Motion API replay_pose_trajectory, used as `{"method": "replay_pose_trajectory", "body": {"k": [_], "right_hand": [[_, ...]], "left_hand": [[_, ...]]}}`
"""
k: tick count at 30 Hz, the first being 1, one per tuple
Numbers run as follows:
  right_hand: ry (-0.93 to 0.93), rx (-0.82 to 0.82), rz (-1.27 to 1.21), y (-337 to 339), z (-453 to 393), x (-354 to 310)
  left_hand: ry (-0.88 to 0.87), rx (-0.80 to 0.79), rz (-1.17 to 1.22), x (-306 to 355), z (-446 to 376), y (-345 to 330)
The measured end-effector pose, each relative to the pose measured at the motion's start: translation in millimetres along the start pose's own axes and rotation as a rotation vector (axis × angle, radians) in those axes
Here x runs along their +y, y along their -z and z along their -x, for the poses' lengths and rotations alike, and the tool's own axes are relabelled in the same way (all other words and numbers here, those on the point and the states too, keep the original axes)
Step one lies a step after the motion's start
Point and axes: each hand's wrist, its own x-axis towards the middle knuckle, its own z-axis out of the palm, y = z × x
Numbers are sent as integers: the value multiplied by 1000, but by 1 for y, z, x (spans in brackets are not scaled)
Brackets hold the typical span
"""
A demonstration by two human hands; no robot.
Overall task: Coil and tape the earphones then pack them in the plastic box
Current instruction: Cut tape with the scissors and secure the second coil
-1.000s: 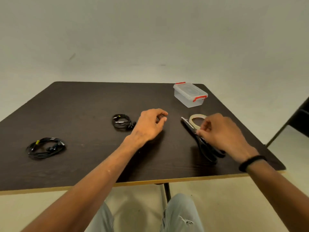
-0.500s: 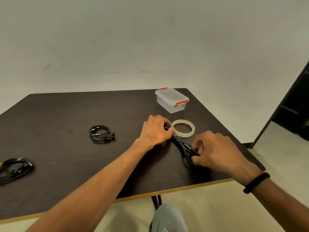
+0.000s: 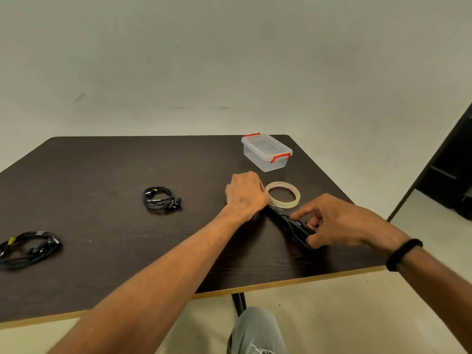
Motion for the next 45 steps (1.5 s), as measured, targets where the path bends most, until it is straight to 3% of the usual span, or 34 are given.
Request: {"method": "replay_pose_trajectory", "body": {"k": [12, 27, 30, 35, 39, 45], "right_hand": [[101, -61, -143, 12, -5, 20], [128, -327, -384, 41, 11, 69], [150, -174, -599, 41, 12, 89], [87, 344, -942, 30, -15, 64], [-33, 581, -850, 9, -58, 26], [-135, 671, -564, -16, -97, 24]], "left_hand": [[-1, 45, -25, 4, 2, -2], [-101, -115, 33, -5, -7, 7], [-163, -217, 77, -15, -9, 14], [-230, -217, 93, -27, -6, 13], [-235, -98, 102, -27, -5, 4], [-274, -46, 80, -33, -1, 3]]}}
